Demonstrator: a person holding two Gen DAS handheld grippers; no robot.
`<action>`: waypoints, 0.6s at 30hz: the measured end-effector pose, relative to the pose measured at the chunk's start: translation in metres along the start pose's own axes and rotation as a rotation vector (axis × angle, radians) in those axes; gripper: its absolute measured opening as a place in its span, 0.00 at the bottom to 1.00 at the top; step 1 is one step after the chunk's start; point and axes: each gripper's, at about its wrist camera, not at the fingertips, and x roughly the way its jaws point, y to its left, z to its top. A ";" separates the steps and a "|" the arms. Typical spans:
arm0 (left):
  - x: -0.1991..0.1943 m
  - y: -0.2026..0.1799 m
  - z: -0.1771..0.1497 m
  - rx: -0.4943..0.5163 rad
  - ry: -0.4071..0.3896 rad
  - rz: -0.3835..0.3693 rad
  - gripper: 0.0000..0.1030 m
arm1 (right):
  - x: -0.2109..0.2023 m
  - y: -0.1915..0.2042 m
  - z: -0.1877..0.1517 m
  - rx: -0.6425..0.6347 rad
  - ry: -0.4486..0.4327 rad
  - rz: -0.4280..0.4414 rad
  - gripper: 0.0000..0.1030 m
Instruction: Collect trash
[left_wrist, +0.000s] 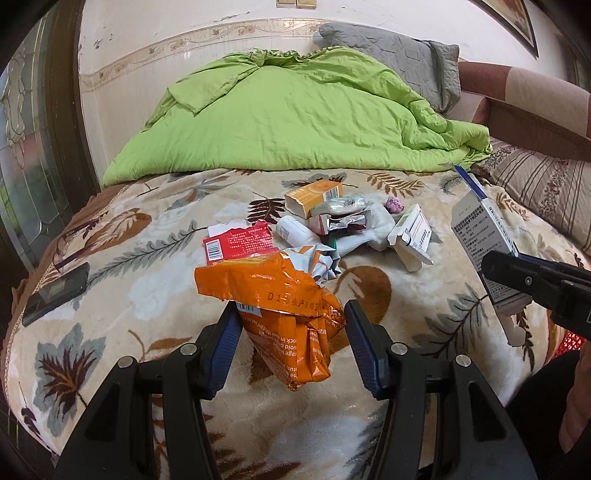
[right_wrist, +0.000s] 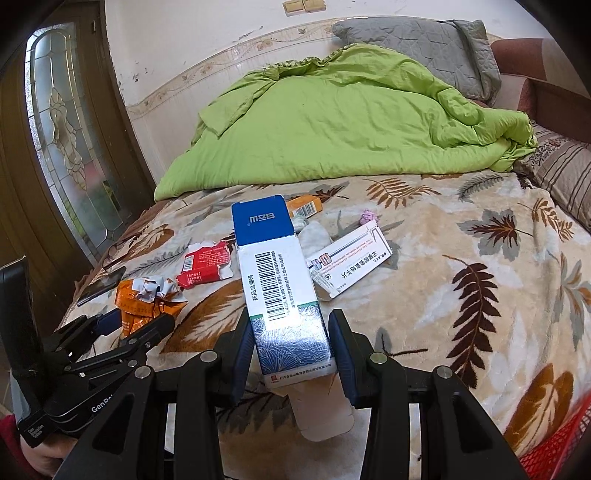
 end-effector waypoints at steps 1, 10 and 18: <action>0.000 0.000 0.000 -0.002 0.001 0.000 0.54 | 0.001 0.000 0.000 0.000 0.000 0.001 0.42; 0.002 0.000 0.001 0.010 0.000 0.016 0.54 | 0.002 0.000 0.001 0.002 0.002 0.007 0.42; 0.003 -0.001 0.000 0.012 0.001 0.016 0.54 | 0.002 -0.001 0.001 0.004 0.002 0.009 0.42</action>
